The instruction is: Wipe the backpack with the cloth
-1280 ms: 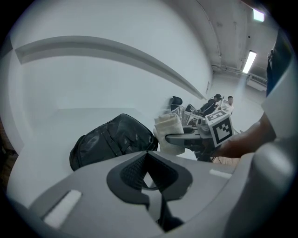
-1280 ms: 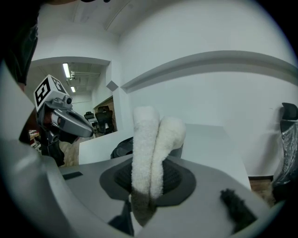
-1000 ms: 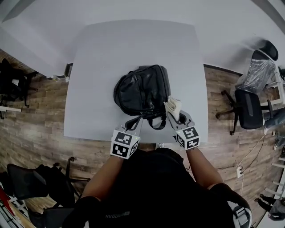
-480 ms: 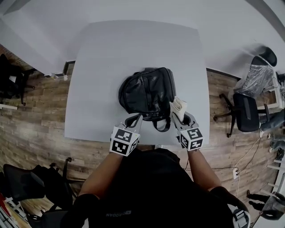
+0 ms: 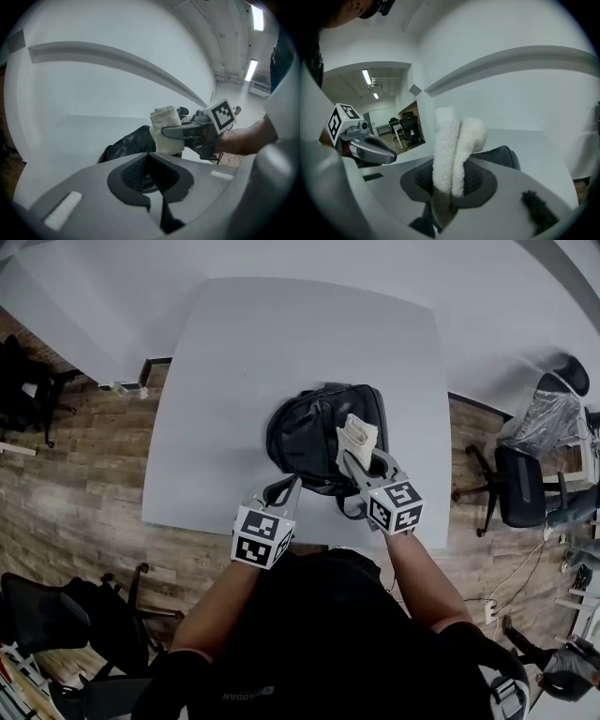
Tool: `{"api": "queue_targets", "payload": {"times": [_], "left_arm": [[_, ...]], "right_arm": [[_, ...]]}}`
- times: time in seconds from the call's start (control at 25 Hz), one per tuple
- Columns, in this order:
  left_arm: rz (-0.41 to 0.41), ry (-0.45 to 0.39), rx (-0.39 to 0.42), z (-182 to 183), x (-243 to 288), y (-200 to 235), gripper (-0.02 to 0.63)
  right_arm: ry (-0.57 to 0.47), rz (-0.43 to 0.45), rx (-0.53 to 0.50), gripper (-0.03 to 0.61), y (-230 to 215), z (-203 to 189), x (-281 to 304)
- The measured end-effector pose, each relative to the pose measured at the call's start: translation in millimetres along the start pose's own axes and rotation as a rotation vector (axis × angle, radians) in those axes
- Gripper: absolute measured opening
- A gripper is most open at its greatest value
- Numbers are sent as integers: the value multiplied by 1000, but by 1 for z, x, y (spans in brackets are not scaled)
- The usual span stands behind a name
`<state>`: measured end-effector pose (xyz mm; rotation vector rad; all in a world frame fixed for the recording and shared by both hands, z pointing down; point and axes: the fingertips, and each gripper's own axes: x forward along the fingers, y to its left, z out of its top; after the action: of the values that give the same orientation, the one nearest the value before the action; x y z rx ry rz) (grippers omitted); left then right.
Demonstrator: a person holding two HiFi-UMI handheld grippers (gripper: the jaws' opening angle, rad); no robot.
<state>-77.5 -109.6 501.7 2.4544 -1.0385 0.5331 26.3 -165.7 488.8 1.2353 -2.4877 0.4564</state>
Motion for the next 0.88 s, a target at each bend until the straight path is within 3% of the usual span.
{"api": "queue_targets", "payload": {"times": [0.2, 0.48, 0.88], "left_arm": [[6, 20, -25, -13, -16, 2, 6], [109, 37, -88, -36, -50, 42, 8], [151, 54, -126, -55, -69, 69, 7]], "right_arm": [[1, 65, 61, 87, 7, 19, 63], [10, 70, 6, 87, 13, 36, 142], [49, 83, -5, 87, 22, 29, 193]]}}
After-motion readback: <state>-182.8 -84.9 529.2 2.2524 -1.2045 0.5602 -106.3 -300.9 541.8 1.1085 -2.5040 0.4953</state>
